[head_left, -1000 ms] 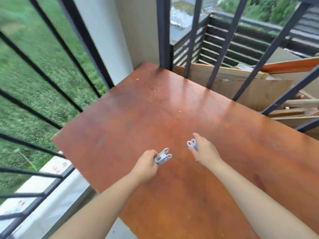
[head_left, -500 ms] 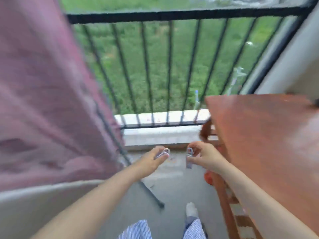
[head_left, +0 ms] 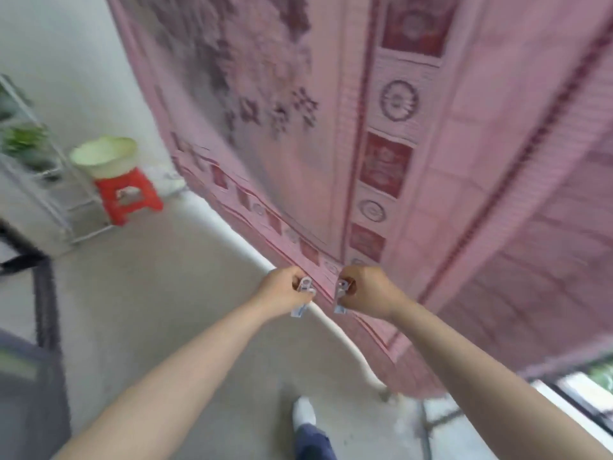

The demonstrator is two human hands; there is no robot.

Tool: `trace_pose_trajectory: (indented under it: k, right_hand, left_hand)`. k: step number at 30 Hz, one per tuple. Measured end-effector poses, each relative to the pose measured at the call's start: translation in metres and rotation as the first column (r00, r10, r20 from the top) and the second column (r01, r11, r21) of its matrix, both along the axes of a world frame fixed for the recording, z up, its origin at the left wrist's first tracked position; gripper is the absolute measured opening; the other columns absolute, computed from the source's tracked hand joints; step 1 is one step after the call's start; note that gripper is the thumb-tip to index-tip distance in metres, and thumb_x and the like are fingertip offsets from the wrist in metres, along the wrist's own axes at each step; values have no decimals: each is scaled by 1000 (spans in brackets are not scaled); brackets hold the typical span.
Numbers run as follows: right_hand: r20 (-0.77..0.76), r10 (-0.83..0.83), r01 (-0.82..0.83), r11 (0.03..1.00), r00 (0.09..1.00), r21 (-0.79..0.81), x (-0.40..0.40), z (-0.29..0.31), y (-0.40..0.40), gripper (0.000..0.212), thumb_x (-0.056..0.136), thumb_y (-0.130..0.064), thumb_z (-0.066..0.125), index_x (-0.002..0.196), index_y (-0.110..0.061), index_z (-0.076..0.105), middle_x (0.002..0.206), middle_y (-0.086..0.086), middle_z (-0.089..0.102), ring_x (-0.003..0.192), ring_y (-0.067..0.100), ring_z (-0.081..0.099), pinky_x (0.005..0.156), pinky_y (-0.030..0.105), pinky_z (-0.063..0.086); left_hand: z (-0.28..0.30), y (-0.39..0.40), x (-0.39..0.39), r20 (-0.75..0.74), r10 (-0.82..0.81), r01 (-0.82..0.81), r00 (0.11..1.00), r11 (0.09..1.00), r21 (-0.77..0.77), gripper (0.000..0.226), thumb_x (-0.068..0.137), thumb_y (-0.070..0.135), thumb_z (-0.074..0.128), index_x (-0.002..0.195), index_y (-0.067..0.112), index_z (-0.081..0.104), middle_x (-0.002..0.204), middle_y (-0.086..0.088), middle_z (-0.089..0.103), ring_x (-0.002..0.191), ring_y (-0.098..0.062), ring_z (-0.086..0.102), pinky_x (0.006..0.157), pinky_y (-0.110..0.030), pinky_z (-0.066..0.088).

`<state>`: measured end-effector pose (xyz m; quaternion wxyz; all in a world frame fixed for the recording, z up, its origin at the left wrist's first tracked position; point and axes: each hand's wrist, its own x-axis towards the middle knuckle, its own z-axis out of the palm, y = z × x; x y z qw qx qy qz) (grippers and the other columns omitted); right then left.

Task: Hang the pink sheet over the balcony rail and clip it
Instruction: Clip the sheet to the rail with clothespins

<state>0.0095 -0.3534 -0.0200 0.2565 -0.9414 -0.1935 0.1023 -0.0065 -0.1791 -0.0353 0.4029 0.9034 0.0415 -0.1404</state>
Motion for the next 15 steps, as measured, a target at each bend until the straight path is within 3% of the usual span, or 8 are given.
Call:
trace_pose_trajectory:
  k: [4,7,12,15]
  right_hand:
    - [88,128,-136,986,988,93,107,23,105,22,72,-15,69,84,3,64,77,11,57,71,23,51,58,25,28]
    - [147,163,-182,975,976,126,183,48,172,19,74,-14,68,83,2,63,74,6,52,70,19,47,58,25,29]
    - [256,119,-169,968,959,186,287,100,264,23,74,-14,68,88,4,64,88,20,64,85,31,58,75,36,44]
    - [349,73,-148,970,934,193,346,131,317,32,73,-15,70,91,9,61,92,25,64,88,37,58,77,41,46]
  left_hand:
    - [28,104,95,17,23,-21,1000,998,-64,25,48,32,71,62,24,52,66,-1,60,68,-15,51,70,-28,41]
    - [54,178,159,94,119,-112,988,990,-80,25,56,18,81,63,27,59,51,19,62,55,4,54,69,-23,43]
    - [104,279,250,320,303,-265,897,951,-159,22,70,7,75,89,13,66,69,12,60,53,12,54,58,-1,42]
    - [125,328,310,398,336,-277,854,940,-199,25,75,7,71,99,7,63,77,2,61,62,3,54,56,-2,42]
